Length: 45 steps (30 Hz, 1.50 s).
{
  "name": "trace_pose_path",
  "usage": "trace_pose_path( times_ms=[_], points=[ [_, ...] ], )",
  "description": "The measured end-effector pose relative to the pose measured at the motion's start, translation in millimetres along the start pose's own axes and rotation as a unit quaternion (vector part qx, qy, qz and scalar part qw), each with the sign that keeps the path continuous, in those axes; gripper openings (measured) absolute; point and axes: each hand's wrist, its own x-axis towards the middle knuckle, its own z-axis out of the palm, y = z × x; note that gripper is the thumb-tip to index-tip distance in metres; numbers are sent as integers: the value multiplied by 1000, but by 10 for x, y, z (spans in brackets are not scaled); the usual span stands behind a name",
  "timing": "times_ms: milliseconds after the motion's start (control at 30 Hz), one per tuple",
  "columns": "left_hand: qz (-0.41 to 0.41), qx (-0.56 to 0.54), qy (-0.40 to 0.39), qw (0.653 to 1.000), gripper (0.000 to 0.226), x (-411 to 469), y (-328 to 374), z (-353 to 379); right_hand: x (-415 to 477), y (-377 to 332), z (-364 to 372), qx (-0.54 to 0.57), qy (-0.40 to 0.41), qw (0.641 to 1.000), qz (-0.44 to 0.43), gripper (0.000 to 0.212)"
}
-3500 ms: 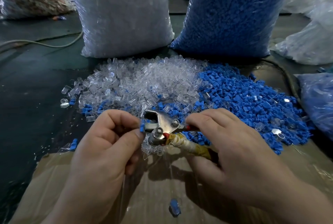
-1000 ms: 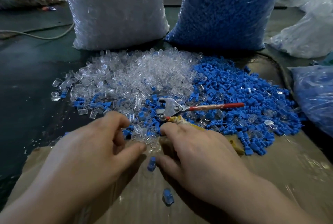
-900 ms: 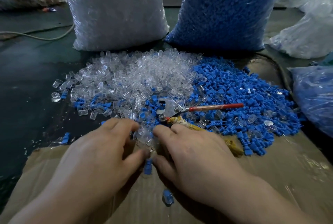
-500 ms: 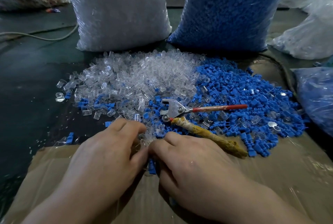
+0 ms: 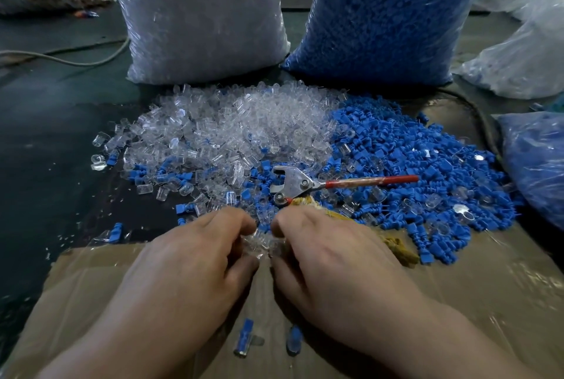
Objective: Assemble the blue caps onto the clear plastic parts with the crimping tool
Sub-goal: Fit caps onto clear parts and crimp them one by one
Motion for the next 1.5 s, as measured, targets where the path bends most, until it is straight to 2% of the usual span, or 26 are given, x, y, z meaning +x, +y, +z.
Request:
trace_pose_path(
  times_ms=[67,133,233,433,567,767,867,1000,1167,1233,1300,1400,1500],
  points=[
    [2,7,-1,1000,31,-2,31,3,29,27,22,-33,16,999,13,29],
    [3,-1,7,1000,25,-7,62,16,56,52,55,-50,12,999,12,32],
    [-19,-29,42,999,21,3,58,49,89,70,81,-71,24,997,14,30],
    [-59,-134,127,981,21,42,18,120,117,110,127,-34,63,997,43,16],
    [-53,-170,160,971,15,25,31,94,93,95,121,-43,64,996,38,13],
    [-49,-174,144,973,11,-10,54,118,64,65,53,-30,57,997,35,21],
    [-56,-192,144,969,11,-11,39,128,27,114,-58,12,74,995,66,30],
    [-73,-247,138,956,15,1,15,141,-33,260,-188,2,94,989,114,24],
    [-85,-300,127,941,21,19,-8,147,-23,113,-95,-48,25,997,58,27],
    [-76,-313,118,939,26,18,-19,127,7,119,-67,-57,12,997,44,25],
    [-51,-319,91,942,24,-1,14,100,41,160,-50,-64,11,997,41,33],
    [2,-281,52,958,20,-29,116,35,76,167,10,-80,-8,997,22,33],
    [21,-240,14,970,22,-32,164,-9,110,139,42,-99,-20,995,2,29]
  ],
)
